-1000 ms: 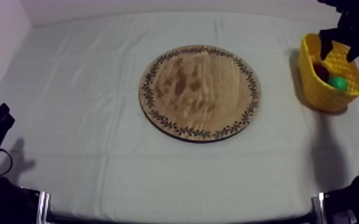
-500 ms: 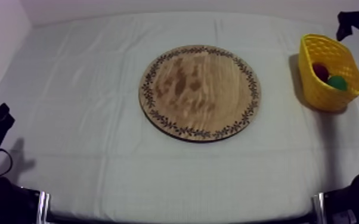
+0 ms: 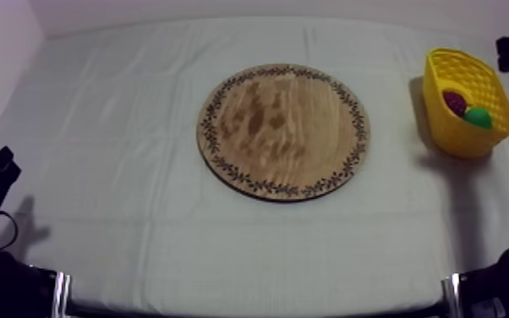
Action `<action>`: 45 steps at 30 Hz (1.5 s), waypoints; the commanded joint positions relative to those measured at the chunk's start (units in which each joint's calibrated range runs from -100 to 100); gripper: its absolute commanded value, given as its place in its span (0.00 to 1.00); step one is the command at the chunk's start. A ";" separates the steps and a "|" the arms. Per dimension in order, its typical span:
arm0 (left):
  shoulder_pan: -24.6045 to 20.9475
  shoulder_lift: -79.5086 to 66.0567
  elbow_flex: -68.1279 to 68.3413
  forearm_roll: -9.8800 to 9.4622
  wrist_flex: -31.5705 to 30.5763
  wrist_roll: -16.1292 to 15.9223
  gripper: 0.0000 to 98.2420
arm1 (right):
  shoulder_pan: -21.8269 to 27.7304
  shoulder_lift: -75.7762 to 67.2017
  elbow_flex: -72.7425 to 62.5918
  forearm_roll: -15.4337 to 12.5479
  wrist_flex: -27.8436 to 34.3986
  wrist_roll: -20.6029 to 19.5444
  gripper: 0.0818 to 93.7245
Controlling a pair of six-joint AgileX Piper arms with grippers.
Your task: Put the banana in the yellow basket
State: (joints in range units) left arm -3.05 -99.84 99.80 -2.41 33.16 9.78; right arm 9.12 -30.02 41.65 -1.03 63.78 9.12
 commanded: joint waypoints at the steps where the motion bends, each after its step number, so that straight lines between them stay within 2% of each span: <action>1: -0.02 0.02 -0.02 -0.01 -0.01 0.01 0.00 | -0.11 -6.86 6.34 -0.76 -0.96 1.80 0.29; 8: -0.02 0.02 -0.02 -0.01 -0.01 0.01 0.00 | 0.10 -20.89 18.21 -5.00 -1.65 8.75 0.15; 14: -0.02 0.02 -0.02 -0.01 -0.01 0.01 0.00 | 1.23 -31.60 28.59 -8.92 -6.17 12.54 0.03; 18: -0.02 0.02 -0.02 -0.01 -0.01 0.01 0.00 | 2.12 -37.46 34.98 -11.93 -9.56 15.73 0.01; 24: -0.02 0.02 -0.02 -0.01 -0.01 0.01 0.00 | 2.77 -45.46 41.23 -15.24 -10.16 19.32 0.00; 29: -0.02 0.02 -0.02 -0.01 -0.01 0.01 0.00 | 3.54 -50.00 46.41 -18.01 -12.12 20.94 0.00; 31: -0.02 0.02 -0.02 -0.01 -0.01 0.01 0.00 | 3.80 -51.59 48.03 -18.05 -13.41 18.29 0.00; 34: -0.02 0.02 -0.02 -0.01 -0.01 0.01 0.00 | 3.83 -54.33 49.27 -16.81 -14.22 12.19 0.00; 36: -0.02 0.02 -0.02 -0.01 -0.01 0.01 0.00 | 3.50 -56.48 50.11 -14.63 -14.64 6.97 0.00; 38: -0.02 0.02 -0.02 -0.01 -0.01 0.01 0.00 | 2.84 -58.53 51.15 -11.81 -15.19 3.55 0.00; 42: -0.02 0.02 -0.02 -0.01 -0.01 0.01 0.00 | 1.42 -62.33 52.79 -7.47 -16.08 0.13 0.00; 45: -0.02 0.02 -0.02 -0.01 -0.01 0.01 0.00 | 0.29 -64.58 54.25 -5.08 -18.20 0.24 0.00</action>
State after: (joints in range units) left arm -3.05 -99.84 99.80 -2.41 33.16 9.78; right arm 9.79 -93.71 95.54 -7.65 46.60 14.84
